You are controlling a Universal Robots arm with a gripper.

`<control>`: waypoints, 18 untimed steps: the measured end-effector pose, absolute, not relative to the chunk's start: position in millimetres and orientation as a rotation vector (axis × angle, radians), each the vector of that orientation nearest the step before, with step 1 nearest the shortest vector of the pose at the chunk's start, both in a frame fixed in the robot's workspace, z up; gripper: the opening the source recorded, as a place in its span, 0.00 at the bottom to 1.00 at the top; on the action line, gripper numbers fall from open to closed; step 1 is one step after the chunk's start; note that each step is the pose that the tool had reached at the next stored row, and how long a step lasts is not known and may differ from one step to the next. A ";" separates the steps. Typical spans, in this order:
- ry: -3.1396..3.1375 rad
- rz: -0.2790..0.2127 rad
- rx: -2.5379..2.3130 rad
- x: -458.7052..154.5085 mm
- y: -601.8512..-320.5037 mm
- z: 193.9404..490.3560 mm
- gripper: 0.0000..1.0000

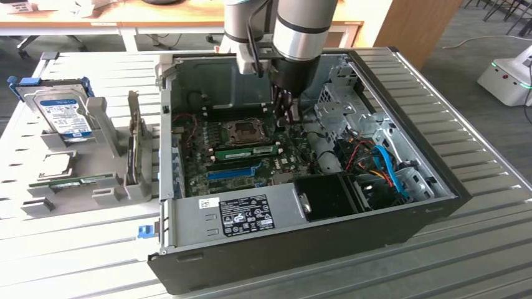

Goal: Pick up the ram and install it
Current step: 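Press down the ram until it locks into place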

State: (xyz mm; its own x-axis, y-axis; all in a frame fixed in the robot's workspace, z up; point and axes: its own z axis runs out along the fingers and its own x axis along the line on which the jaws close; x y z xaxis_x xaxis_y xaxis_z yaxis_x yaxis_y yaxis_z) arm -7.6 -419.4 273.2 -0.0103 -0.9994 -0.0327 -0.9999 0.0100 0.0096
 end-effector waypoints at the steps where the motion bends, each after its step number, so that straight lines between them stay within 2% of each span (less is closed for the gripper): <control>1: 2.221 0.047 -2.198 -7.5 -419.3 272.1 0.11; 18: 2.221 0.047 -2.198 -7.6 -419.4 255.4 0.11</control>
State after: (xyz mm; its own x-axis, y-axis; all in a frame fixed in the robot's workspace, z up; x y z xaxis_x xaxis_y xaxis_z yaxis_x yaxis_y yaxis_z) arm -7.6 -419.4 255.4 -0.0103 -0.9994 -0.0327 -0.9999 0.0100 0.0096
